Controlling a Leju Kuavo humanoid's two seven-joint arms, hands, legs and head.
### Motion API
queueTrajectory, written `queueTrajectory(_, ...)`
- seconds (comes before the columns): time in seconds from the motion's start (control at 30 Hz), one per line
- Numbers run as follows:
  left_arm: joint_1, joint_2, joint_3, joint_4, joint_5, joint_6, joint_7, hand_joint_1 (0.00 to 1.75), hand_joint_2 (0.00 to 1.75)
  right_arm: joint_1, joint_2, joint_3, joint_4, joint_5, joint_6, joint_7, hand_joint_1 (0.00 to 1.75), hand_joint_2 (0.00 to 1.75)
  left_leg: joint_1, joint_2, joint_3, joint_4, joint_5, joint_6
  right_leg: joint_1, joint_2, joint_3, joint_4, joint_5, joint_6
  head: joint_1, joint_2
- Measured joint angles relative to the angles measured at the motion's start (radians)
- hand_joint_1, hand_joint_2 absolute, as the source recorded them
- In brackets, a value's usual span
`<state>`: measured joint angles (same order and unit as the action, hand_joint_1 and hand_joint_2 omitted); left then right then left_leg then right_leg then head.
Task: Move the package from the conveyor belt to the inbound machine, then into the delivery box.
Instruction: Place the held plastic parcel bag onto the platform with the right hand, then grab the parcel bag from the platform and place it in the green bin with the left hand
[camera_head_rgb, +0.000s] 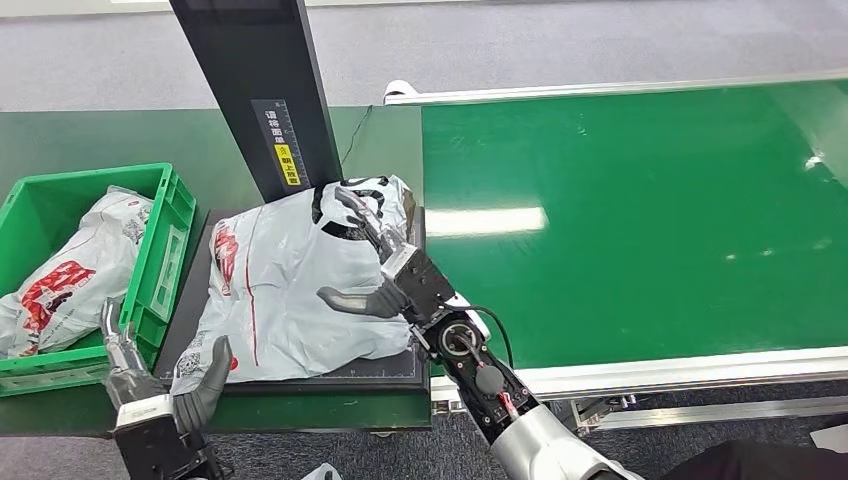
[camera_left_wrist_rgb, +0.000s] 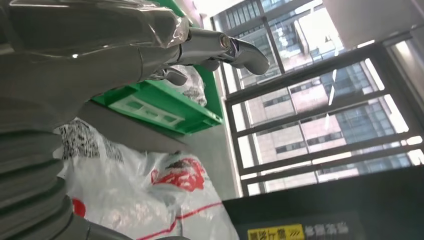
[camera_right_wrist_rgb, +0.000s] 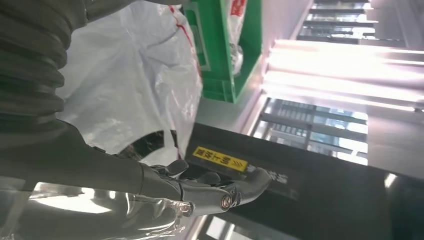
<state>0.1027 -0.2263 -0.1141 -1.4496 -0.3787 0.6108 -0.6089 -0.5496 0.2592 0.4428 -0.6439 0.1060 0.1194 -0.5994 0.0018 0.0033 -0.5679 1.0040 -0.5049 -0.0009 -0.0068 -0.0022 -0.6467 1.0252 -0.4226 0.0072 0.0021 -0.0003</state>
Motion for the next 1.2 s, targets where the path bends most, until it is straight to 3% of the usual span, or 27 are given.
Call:
queueTrajectory(0.17,-0.047,0.007,-0.046,0.083,-0.178,-0.073,0.112,0.00,1.75,0.067,-0.014,-0.031,-0.135,-0.124,0.010,-0.036,0.00,1.75,-0.001,-0.002,0.000,0.000,0.000,0.000,0.000,-0.002,0.000,0.000,0.000,0.000,0.000,0.000)
queueTrajectory(0.3,-0.137,0.008,-0.093,0.233,-0.354,-0.146,0.214,0.00,1.75,0.178,-0.022,-0.091,-0.314,-0.213,0.054,-0.011,0.00,1.75,-0.001,-0.002,0.000,0.000,0.000,0.000,0.000,-0.002,0.000,0.000,0.000,0.000,0.000,0.000)
queueTrajectory(0.4,-0.217,0.009,-0.112,0.342,-0.399,-0.178,0.248,0.00,1.75,0.231,-0.023,-0.138,-0.388,-0.228,0.095,-0.001,0.00,1.75,-0.001,-0.002,0.000,0.000,0.000,0.000,-0.001,-0.002,0.001,0.000,0.000,0.000,0.000,0.000)
queueTrajectory(0.57,-0.330,0.018,-0.118,0.501,-0.405,-0.212,0.256,0.00,1.75,0.248,-0.022,-0.192,-0.423,-0.226,0.120,-0.002,0.00,1.75,-0.001,-0.001,0.001,0.000,0.000,0.000,0.000,-0.001,0.001,0.000,0.001,-0.001,0.000,0.000)
queueTrajectory(0.87,-0.405,0.024,-0.118,0.633,-0.405,-0.244,0.261,0.00,1.75,0.259,-0.021,-0.220,-0.443,-0.224,0.131,-0.005,0.00,1.75,0.000,-0.001,0.000,0.000,0.000,0.000,0.000,-0.001,0.001,0.000,0.001,-0.001,0.000,0.000)
queueTrajectory(1.2,-0.565,0.050,-0.100,0.869,-0.414,-0.290,0.268,0.00,1.75,0.285,-0.014,-0.238,-0.471,-0.227,0.151,-0.004,0.00,1.75,0.000,-0.002,0.003,0.000,0.000,0.000,0.000,-0.001,0.004,0.000,0.001,-0.001,0.000,0.000)
